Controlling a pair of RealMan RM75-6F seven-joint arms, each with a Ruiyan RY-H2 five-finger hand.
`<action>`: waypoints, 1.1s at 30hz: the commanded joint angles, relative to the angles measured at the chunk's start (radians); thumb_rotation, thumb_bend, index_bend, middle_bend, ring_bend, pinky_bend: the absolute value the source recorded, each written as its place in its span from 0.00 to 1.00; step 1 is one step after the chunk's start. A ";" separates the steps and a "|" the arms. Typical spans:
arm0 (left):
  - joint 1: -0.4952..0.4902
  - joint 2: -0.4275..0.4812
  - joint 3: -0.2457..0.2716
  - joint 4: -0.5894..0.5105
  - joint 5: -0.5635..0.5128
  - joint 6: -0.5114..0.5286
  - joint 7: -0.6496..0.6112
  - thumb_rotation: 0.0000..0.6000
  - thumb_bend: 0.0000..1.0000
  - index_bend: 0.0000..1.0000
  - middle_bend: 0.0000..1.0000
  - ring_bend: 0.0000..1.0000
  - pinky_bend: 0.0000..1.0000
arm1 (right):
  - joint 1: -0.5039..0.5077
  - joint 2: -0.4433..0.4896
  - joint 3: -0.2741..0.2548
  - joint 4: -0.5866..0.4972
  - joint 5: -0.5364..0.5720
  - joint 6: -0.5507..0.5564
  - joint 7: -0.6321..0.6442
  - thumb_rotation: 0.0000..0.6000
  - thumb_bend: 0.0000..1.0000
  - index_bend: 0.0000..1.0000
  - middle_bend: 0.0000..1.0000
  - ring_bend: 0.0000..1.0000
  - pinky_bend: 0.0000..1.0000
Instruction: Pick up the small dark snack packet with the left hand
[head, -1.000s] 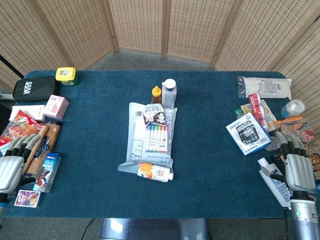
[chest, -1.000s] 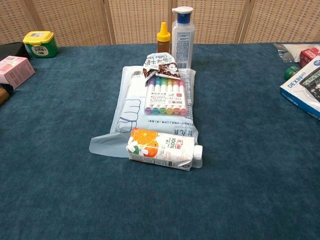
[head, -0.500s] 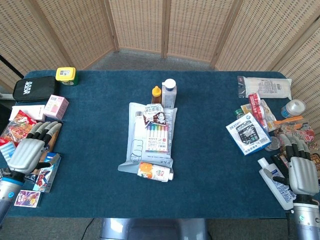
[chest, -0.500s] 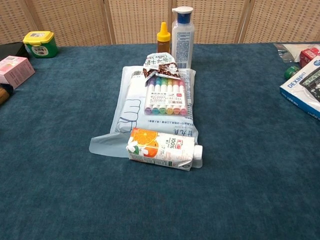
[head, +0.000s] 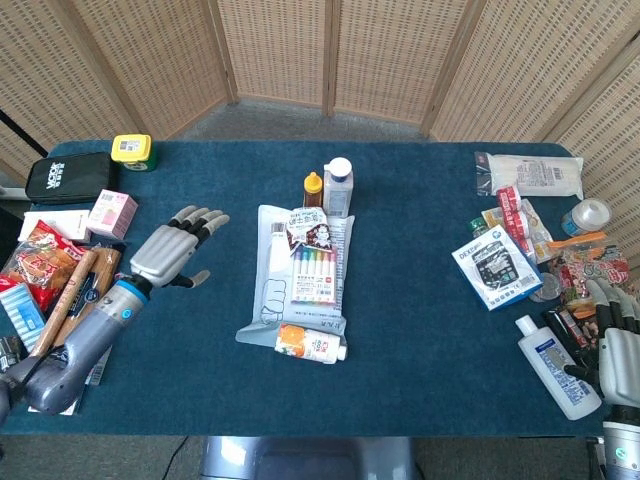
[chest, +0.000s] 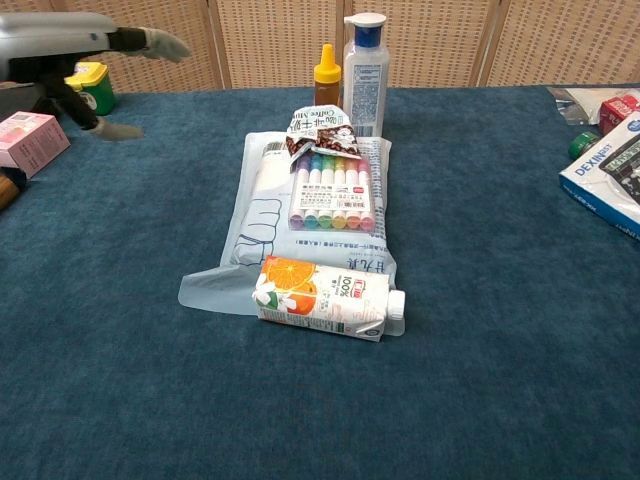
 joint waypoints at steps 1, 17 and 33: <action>-0.080 -0.079 -0.030 0.074 -0.041 -0.060 0.019 1.00 0.36 0.00 0.00 0.00 0.00 | -0.006 0.001 0.000 0.001 0.005 0.003 0.003 1.00 0.00 0.00 0.00 0.00 0.00; -0.337 -0.403 -0.053 0.474 -0.138 -0.229 0.026 1.00 0.36 0.00 0.00 0.00 0.00 | -0.072 0.009 -0.002 -0.004 0.048 0.055 0.029 1.00 0.00 0.00 0.00 0.00 0.00; -0.446 -0.606 -0.040 0.781 -0.095 -0.250 -0.057 1.00 0.36 0.31 0.13 0.29 0.06 | -0.129 0.017 -0.002 -0.006 0.064 0.089 0.066 1.00 0.00 0.00 0.00 0.00 0.00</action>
